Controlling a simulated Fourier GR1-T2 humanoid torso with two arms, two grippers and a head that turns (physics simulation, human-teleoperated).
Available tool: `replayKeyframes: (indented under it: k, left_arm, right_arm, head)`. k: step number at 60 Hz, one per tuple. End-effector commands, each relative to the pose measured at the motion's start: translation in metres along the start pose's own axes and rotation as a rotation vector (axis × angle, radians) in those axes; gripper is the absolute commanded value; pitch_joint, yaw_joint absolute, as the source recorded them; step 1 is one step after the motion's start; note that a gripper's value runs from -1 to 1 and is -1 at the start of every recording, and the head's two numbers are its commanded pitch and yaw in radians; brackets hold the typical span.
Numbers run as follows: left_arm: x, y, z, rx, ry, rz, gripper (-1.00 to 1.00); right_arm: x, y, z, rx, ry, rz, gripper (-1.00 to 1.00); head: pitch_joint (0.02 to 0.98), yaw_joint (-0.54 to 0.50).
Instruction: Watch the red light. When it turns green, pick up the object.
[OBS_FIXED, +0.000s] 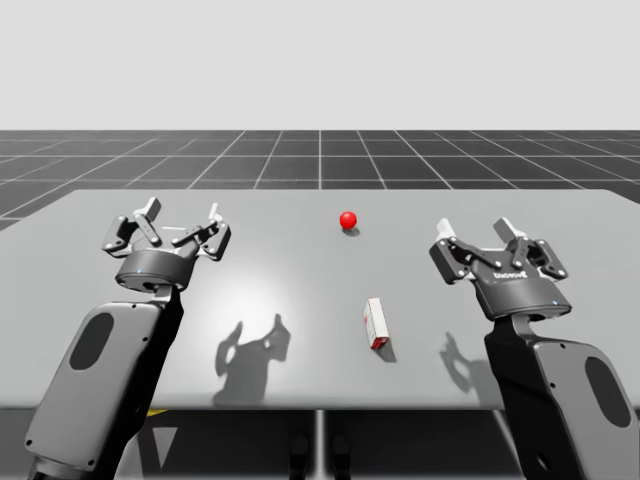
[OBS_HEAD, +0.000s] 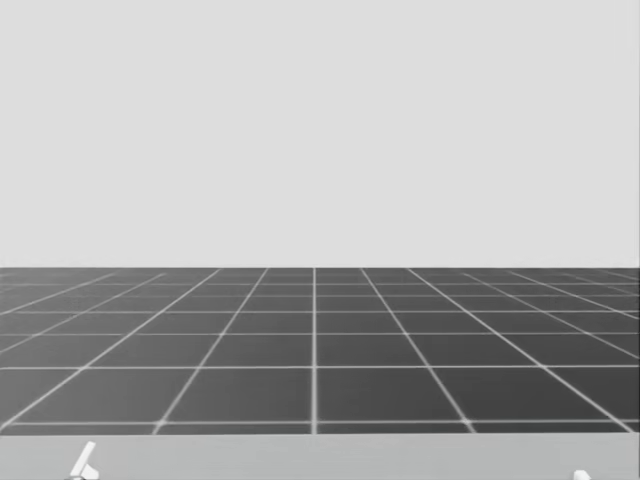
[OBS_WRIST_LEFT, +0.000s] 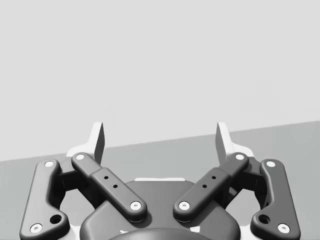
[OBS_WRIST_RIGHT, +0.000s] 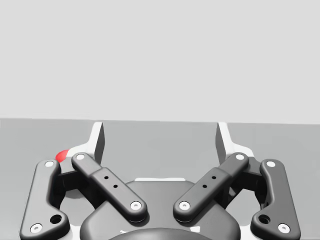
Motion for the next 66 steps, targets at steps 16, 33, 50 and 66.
replayKeyframes:
  k: [16,33,50,66]
  left_arm:
    - [-0.0055,-0.0005,-0.0027,-0.001,0.014,-0.027,-1.0]
    - [-0.0061,-0.001,-0.0032,-0.011,0.017,-0.039,-1.0]
    - [-0.0061,-0.001,-0.0025,-0.018,0.015,-0.047,-1.0]
    - [-0.0061,-0.0023,-0.0015,-0.025,0.014,-0.043,-1.0]
  right_arm:
    - [-0.0022,-0.0042,-0.0009,0.026,0.036,-0.026,-1.0]
    - [-0.0022,-0.0035,-0.0015,0.013,0.03,-0.017,-1.0]
    - [-0.0035,-0.0032,-0.0021,0.014,0.034,-0.013,-1.0]
    - [-0.004,-0.0032,-0.0019,0.015,0.035,-0.014,-1.0]
  head:
    - [0.205,-0.01]
    - [0.4,-0.01]
    - [0.532,-0.1]
    - [0.575,-0.13]
